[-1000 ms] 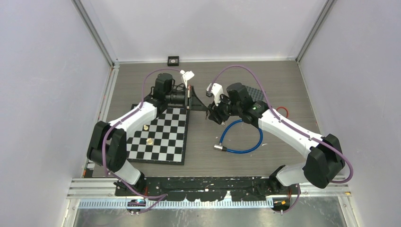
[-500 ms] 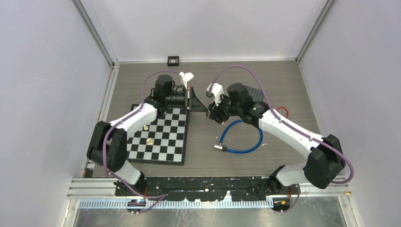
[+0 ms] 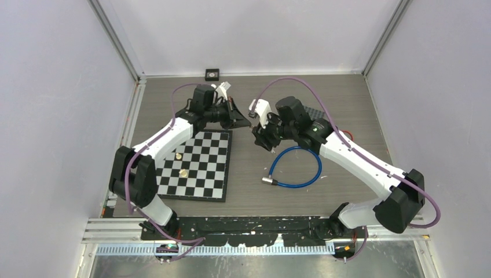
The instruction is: Unlock with the key
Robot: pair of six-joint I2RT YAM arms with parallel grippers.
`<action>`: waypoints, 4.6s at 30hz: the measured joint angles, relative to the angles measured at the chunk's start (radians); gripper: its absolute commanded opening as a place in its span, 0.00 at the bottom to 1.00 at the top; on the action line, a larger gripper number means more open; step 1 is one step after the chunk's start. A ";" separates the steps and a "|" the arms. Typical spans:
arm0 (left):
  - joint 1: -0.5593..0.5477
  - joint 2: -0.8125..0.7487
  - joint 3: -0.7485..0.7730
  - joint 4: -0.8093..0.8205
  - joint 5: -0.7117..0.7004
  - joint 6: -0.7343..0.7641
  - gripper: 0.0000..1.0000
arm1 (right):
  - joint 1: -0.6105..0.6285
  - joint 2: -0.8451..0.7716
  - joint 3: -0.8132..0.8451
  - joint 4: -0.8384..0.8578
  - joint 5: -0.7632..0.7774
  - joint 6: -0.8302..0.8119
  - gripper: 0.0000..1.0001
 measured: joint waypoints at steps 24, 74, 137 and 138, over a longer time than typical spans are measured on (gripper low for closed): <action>-0.039 0.015 0.038 -0.224 -0.202 -0.093 0.00 | 0.034 0.181 0.092 0.024 0.139 0.170 0.47; -0.033 0.014 0.019 -0.196 -0.201 -0.106 0.14 | 0.046 0.276 0.118 0.047 0.176 0.194 0.00; -0.261 -0.158 -0.243 0.045 0.371 1.539 0.60 | -0.039 0.035 0.119 -0.450 -0.256 -0.144 0.00; -0.261 -0.158 -0.243 0.045 0.370 1.539 0.58 | -0.039 0.036 0.119 -0.449 -0.256 -0.143 0.00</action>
